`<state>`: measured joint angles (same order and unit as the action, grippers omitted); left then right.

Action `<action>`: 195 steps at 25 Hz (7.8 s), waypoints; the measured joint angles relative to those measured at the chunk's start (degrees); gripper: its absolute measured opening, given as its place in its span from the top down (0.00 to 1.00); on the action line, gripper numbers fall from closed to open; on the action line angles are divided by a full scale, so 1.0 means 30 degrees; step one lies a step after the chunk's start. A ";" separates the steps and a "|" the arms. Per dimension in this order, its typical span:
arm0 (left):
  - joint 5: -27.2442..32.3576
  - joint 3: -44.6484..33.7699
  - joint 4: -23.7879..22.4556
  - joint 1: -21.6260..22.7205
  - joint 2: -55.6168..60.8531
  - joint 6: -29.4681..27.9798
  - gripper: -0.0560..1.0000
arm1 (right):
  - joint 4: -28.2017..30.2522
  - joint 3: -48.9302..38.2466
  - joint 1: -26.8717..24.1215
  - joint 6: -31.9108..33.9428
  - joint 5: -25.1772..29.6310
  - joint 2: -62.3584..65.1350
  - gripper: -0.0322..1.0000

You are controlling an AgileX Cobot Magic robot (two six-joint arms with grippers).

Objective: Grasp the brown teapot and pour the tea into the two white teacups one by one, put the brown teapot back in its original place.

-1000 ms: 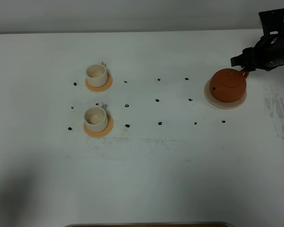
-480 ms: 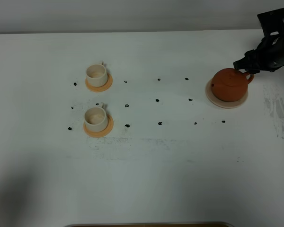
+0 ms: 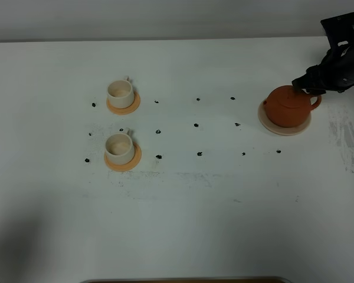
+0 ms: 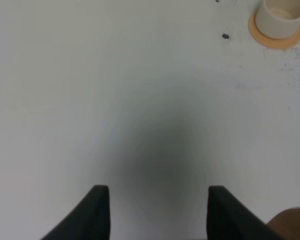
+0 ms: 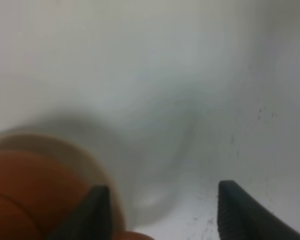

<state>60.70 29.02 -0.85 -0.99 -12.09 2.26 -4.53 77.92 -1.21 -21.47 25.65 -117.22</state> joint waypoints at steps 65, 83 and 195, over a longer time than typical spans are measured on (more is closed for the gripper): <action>0.0000 0.0000 0.0000 0.0000 0.0000 0.0000 0.51 | -0.3957 0.0635 -0.2299 -0.6961 0.3119 -0.0540 0.49; 0.0000 0.0000 0.0000 0.0000 0.0000 0.0000 0.51 | -0.5354 0.0752 -0.2299 -0.9798 0.5632 0.0337 0.50; 0.0000 0.0000 0.0000 0.0000 0.0000 0.0000 0.51 | -0.5395 -0.1499 -0.1173 -1.1289 0.7249 0.2634 0.52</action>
<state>60.70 29.02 -0.85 -0.99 -12.09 2.26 -20.71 73.42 -4.73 -55.33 47.40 -109.32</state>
